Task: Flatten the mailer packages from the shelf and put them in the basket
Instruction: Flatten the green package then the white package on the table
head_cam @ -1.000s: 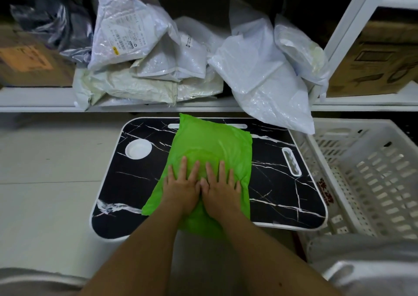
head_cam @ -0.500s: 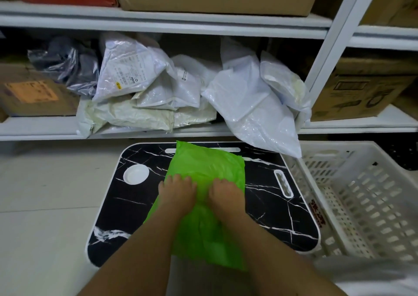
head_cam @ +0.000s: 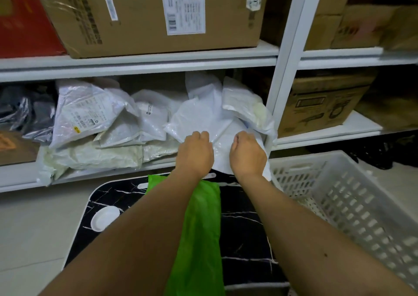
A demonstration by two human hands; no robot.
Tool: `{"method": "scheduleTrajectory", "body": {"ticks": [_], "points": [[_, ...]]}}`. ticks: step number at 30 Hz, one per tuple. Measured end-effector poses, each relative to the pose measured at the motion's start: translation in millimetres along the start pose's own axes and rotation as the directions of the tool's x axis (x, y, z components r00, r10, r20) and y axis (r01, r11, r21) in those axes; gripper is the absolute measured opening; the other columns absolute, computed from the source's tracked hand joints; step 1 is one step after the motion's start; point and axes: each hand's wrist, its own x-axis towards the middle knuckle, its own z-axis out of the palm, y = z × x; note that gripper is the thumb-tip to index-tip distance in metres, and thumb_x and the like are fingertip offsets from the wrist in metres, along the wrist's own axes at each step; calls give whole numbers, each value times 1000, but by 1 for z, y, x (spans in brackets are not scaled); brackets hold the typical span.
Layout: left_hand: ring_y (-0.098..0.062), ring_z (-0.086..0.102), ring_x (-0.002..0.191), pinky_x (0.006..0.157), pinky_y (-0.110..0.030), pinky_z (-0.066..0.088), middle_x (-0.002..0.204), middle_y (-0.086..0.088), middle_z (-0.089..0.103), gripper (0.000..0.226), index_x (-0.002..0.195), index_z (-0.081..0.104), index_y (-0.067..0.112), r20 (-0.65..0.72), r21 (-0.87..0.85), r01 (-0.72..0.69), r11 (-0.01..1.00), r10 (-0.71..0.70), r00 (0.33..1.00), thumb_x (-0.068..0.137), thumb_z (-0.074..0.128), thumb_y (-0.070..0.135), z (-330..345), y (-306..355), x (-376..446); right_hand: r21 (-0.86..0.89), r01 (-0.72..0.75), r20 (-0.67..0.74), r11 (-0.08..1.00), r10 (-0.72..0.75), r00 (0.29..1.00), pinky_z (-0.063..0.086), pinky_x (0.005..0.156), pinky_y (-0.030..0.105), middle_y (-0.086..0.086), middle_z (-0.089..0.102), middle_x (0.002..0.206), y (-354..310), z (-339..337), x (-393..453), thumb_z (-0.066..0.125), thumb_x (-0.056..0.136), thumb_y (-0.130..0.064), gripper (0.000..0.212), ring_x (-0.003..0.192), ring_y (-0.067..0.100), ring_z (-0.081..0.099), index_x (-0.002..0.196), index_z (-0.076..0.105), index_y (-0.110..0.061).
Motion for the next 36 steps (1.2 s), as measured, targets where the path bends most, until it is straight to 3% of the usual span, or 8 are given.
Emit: {"method": "scheduleTrajectory", "body": {"ticks": [4, 9, 12, 14, 16, 24, 33, 36], "points": [[-33, 52, 103, 82, -39, 40, 114, -17, 54, 34, 113, 52, 2, -21, -178, 52, 983, -56, 998, 102, 33, 28, 3, 32, 46, 208, -294, -24, 933, 305, 952, 36, 73, 35, 14, 51, 122, 28, -9, 38, 35, 104, -25, 28, 104, 36, 56, 121, 50, -8], [-34, 51, 118, 95, -36, 39, 131, -20, 53, 58, 131, 46, -2, 138, -599, 405, 691, -409, 902, 102, 27, 45, 3, 63, 102, 560, -702, 231, 440, 731, 642, 40, 95, 42, 22, 43, 140, 61, -7, 89, 35, 103, -43, 56, 122, 39, 47, 139, 36, -1], [-35, 55, 115, 98, -38, 45, 130, -19, 55, 66, 136, 42, 1, 263, -720, 490, 490, -461, 848, 96, 40, 53, 12, 68, 127, 665, -744, 480, 62, 727, 490, 45, 92, 41, 16, 52, 135, 79, 3, 110, 53, 94, -42, 58, 115, 34, 54, 138, 42, -5], [-35, 61, 105, 94, -44, 50, 119, -19, 60, 53, 125, 50, 2, 291, -759, 494, 424, -458, 840, 91, 50, 42, 18, 68, 133, 692, -705, 609, -154, 648, 457, 55, 76, 34, 11, 59, 124, 85, 10, 114, 66, 87, -29, 49, 99, 26, 60, 131, 54, -12], [-37, 63, 101, 91, -46, 53, 113, -19, 62, 36, 115, 54, 2, 283, -763, 490, 422, -464, 840, 89, 50, 26, 22, 68, 132, 703, -665, 648, -251, 611, 455, 58, 72, 29, 11, 60, 120, 86, 13, 114, 68, 84, -11, 44, 97, 23, 61, 127, 58, -12], [-34, 61, 99, 81, -38, 53, 106, -14, 60, 24, 116, 53, 8, 173, -806, 393, 444, -457, 872, 94, 44, 10, 0, 71, 109, 810, -488, 569, -324, 633, 525, 53, 94, 34, 5, 56, 123, 64, -11, 92, 43, 95, 0, 47, 99, 23, 59, 133, 54, -24], [-26, 62, 93, 78, -35, 52, 121, -10, 61, 44, 131, 51, 22, 223, -927, 333, 173, -461, 859, 88, 46, 12, -56, 70, 30, 907, -380, 401, -182, 647, 648, 51, 95, 35, 2, 48, 135, 27, -77, 17, 38, 90, 3, 64, 115, 25, 56, 144, 39, -32], [-24, 59, 79, 66, -35, 50, 101, -9, 64, 32, 106, 59, 24, 224, -930, 336, 151, -493, 841, 83, 44, 8, -60, 66, 7, 908, -390, 388, -152, 659, 645, 51, 84, 29, 2, 49, 129, 16, -85, -7, 36, 90, 5, 63, 110, 24, 56, 140, 43, -33]]}}
